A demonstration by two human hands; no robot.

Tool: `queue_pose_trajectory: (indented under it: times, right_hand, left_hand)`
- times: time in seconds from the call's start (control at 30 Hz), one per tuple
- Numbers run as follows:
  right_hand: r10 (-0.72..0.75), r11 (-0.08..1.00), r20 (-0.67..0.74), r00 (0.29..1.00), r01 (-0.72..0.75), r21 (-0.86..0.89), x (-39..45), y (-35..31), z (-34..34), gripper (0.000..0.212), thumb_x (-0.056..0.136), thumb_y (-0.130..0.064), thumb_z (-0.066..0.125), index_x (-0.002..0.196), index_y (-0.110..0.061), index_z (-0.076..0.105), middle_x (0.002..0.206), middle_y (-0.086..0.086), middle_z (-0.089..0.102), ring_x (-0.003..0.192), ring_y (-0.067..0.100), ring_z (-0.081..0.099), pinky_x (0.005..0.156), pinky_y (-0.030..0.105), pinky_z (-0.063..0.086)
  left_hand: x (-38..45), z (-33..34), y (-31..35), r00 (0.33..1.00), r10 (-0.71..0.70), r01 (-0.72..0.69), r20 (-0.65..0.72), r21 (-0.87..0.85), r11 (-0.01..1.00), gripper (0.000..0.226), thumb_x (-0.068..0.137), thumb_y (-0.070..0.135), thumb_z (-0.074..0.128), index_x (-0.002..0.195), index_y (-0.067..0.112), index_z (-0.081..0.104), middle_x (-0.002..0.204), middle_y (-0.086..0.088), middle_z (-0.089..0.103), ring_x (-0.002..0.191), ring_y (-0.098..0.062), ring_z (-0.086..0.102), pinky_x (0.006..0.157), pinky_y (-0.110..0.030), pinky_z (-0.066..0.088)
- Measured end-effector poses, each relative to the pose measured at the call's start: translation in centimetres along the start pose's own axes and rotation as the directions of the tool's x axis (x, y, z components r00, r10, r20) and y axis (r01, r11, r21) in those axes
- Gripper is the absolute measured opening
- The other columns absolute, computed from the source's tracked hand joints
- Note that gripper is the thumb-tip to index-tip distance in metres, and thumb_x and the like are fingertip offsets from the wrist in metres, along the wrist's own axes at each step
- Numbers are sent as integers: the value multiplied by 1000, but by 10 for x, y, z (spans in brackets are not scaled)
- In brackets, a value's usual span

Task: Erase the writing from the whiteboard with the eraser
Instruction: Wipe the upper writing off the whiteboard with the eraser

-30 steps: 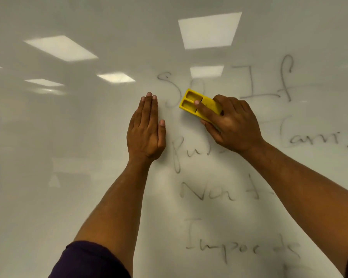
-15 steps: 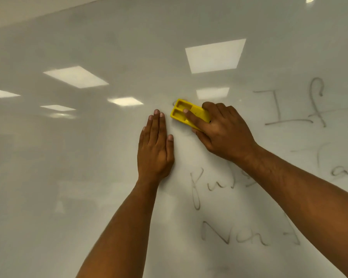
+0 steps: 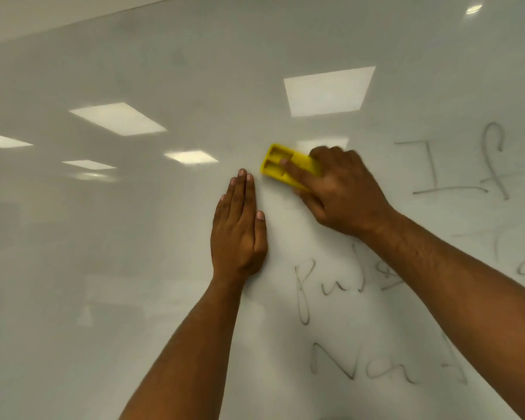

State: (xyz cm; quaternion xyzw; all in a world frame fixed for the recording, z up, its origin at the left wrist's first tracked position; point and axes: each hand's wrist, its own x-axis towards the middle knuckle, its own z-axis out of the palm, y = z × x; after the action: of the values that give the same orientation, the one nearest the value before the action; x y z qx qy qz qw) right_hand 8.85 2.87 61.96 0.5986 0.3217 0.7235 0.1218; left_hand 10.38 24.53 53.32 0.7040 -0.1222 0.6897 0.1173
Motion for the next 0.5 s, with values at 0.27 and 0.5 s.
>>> queue_pose_trajectory:
  times: [0.27,0.5]
  right_hand:
    - [-11,1000,-14,1000,11,19,-25,19,-10,50,101,-33,52,149,-19,52,107,24,60,86,40,58,73,45,41]
    - [154,984,-28,988,-155,-88,-20,22,-18,50,102,-33,51,151,-23,50,106,21,60,85,38,57,73,44,37]
  left_hand:
    - [-1,2,-1,999,21,-18,-44,50,999,60,107,22,37,164,8,29,173,-6,24,161,-19,18,131,-38,22]
    - [0,-4,5,999,26,-23,-26,105,994,60,106,22,38,163,4,32,171,-10,28,160,-23,23,130,-40,25]
